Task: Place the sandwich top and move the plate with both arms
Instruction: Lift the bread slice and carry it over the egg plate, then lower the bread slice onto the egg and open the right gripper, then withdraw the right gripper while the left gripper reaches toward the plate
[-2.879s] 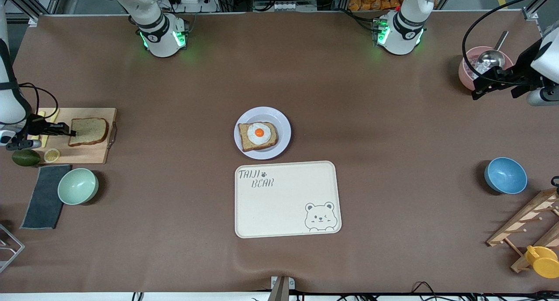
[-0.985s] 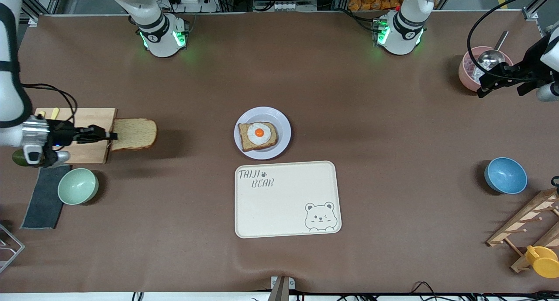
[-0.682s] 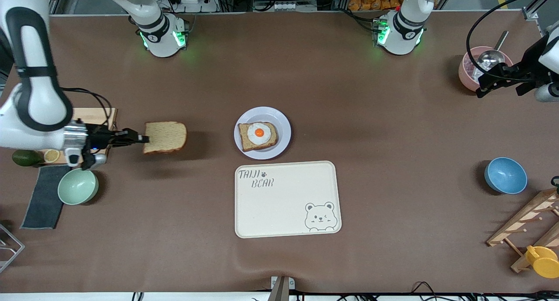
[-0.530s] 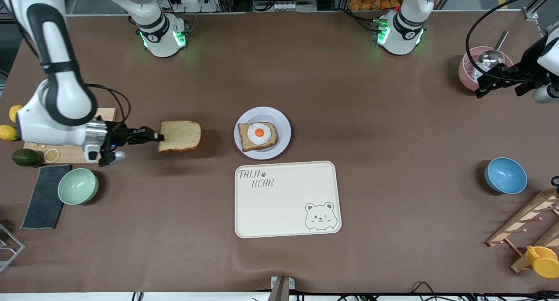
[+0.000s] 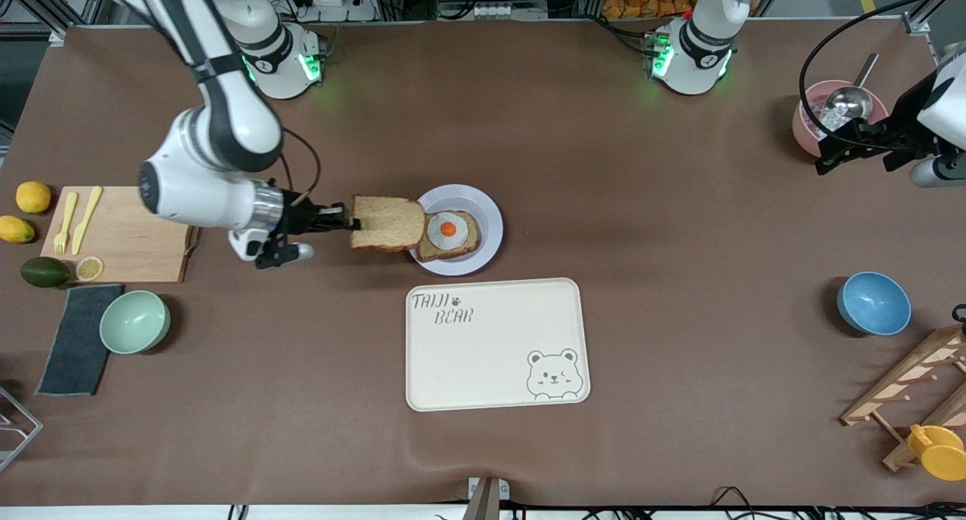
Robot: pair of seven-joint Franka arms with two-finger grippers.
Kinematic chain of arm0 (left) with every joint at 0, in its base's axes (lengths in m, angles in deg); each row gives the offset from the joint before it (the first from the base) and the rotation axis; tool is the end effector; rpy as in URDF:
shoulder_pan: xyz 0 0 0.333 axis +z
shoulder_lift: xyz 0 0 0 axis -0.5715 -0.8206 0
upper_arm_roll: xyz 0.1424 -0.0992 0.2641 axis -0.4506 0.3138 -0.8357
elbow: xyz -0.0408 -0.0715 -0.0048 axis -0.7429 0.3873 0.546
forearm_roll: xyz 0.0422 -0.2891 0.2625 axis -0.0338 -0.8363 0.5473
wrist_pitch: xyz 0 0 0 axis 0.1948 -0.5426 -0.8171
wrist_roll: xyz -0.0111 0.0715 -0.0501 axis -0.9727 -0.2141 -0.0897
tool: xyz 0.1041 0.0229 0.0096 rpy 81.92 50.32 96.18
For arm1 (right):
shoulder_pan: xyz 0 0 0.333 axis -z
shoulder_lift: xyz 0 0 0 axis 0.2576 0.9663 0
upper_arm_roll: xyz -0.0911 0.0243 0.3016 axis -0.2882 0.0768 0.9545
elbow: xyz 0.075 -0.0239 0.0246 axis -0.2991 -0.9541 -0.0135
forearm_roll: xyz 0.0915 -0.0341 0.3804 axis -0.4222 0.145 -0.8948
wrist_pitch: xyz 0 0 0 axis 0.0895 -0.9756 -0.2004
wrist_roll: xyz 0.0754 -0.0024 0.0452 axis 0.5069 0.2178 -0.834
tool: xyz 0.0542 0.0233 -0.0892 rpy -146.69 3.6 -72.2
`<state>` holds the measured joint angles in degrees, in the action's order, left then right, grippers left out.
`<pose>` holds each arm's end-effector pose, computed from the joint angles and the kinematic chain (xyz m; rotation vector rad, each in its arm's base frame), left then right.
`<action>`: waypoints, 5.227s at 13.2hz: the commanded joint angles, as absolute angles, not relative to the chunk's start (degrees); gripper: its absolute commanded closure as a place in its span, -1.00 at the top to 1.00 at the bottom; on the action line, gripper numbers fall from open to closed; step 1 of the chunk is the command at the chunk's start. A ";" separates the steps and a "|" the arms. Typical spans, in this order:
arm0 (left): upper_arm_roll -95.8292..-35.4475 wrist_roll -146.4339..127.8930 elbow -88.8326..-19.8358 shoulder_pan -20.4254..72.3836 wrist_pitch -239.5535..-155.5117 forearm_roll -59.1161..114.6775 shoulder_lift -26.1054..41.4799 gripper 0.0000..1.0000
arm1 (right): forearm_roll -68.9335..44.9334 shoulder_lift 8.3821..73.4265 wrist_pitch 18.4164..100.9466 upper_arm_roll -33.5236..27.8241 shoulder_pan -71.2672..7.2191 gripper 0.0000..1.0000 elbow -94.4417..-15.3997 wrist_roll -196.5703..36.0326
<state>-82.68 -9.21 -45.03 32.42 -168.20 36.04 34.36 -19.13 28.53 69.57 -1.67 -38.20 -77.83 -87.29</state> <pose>0.5432 -0.0360 0.6291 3.1303 0.0783 -0.0456 0.5208 0.2068 0.3162 -2.5641 -0.0560 0.2061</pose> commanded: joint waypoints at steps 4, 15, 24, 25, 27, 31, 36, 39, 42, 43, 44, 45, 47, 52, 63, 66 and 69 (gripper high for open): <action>-82.47 -10.01 -44.71 32.74 -168.08 36.33 34.45 1.00 | -25.33 31.67 78.95 -2.50 -46.38 -1.00 -79.73 -85.78; -82.56 -9.92 -44.89 32.83 -168.00 36.42 34.28 1.00 | -29.03 35.28 88.46 -2.50 -52.19 -1.00 -81.84 -86.49; -82.47 -9.92 -44.89 32.83 -168.08 36.42 34.19 1.00 | -31.14 35.37 87.76 -2.50 -52.19 -0.14 -81.67 -84.82; -82.47 -9.92 -44.89 32.83 -168.08 36.42 34.19 1.00 | -31.23 35.37 87.76 -2.50 -52.19 -0.13 -81.67 -84.82; -82.47 -9.83 -44.89 32.83 -168.08 36.42 34.19 1.00 | -31.14 35.28 87.67 -2.50 -52.02 -0.07 -81.58 -84.64; -82.47 -9.31 -45.06 32.92 -168.52 35.99 34.01 1.00 | -31.14 34.32 83.75 -3.02 -50.97 0.28 -80.36 -82.27; -82.21 -9.13 -45.67 34.77 -172.46 30.80 29.99 1.00 | -26.50 33.09 70.75 -5.04 -43.51 0.56 -75.18 -82.18; -82.03 -9.57 -46.82 34.68 -175.82 26.95 26.55 1.00 | -21.75 33.26 62.03 -7.59 -38.85 0.72 -69.38 -81.83; -81.94 -10.01 -46.99 34.24 -178.36 15.70 23.65 1.00 | -9.21 33.70 56.14 -8.04 -34.02 0.82 -62.45 -81.83; -81.59 -10.01 -47.26 33.37 -181.06 14.98 21.90 1.00 | -7.69 33.79 53.42 -8.04 -31.91 0.82 -60.42 -81.83; -81.07 -10.10 -47.78 31.97 -184.57 14.89 19.79 1.00 | -7.41 33.79 51.13 -8.12 -29.71 0.82 -58.83 -82.00; -80.45 -10.18 -49.18 30.65 -187.83 14.80 18.21 1.00 | -6.28 33.79 49.37 -8.21 -27.60 0.83 -57.34 -82.00; -78.53 -10.18 -55.05 30.02 -194.51 9.74 17.84 1.00 | 1.86 33.87 47.60 -8.04 -24.17 0.86 -53.65 -82.62; -72.11 -15.96 -65.70 29.85 -202.26 -2.03 16.79 1.00 | 8.22 33.88 41.10 -8.04 -18.10 0.92 -46.17 -86.38; -63.13 -63.16 -74.77 21.93 -225.65 -65.00 0.89 1.00 | 14.64 33.26 22.65 -8.39 -15.54 0.81 -27.45 -87.81; -62.96 -63.53 -74.68 21.06 -225.48 -65.18 0.26 0.89 | 25.34 28.80 20.62 -7.34 -17.64 0.88 -29.01 -88.77; -62.17 -65.63 -74.24 21.14 -223.29 -65.18 -0.88 0.72 | 25.90 21.25 27.34 -7.51 -17.48 0.89 -41.88 -88.86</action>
<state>-62.72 -62.70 -74.95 21.25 -224.41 -63.57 0.10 24.19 28.10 22.12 -7.76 -17.43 -30.94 -88.40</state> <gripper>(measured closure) 0.115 0.053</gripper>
